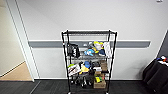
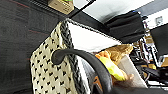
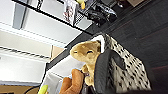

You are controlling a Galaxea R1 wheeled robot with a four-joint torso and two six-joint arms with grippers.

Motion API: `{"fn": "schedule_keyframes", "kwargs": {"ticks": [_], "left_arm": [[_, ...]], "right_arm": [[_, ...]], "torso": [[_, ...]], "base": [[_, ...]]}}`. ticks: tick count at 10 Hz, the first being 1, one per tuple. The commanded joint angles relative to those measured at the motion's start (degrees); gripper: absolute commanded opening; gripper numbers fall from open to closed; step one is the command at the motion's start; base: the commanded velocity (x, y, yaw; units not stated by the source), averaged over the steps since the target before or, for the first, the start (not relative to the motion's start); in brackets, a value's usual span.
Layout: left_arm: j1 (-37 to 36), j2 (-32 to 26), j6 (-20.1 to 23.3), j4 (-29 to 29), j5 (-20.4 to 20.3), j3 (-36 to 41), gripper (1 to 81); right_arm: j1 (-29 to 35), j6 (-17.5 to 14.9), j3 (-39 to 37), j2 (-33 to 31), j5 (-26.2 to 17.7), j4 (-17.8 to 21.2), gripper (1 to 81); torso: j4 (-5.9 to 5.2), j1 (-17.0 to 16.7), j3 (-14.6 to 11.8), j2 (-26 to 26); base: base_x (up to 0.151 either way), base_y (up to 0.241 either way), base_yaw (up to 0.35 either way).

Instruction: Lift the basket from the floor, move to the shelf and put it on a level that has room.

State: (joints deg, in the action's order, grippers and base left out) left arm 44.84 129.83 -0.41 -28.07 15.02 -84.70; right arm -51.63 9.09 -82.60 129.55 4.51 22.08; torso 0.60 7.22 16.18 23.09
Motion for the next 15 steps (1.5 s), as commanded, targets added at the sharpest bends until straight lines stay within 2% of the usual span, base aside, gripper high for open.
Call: {"fn": "schedule_keyframes", "kwargs": {"ticks": [1, 15], "left_arm": [[-7.79, -1.94, 0.59, 0.3, 1.5, 1.38, 1.0], [-7.79, -0.97, 0.77, 0.21, 1.42, 1.64, 1.0]], "right_arm": [[6.84, 0.31, 1.23, -1.99, 0.24, 0.33, 1.0], [6.31, 0.22, 1.23, -1.64, 0.15, 0.33, 1.0]], "torso": [[0.0, 0.0, 0.0, 0.0], [0.0, -0.13, -0.02, 0.04]], "base": [[0.0, 0.0, 0.0], [0.078, 0.0, 0.0]]}}
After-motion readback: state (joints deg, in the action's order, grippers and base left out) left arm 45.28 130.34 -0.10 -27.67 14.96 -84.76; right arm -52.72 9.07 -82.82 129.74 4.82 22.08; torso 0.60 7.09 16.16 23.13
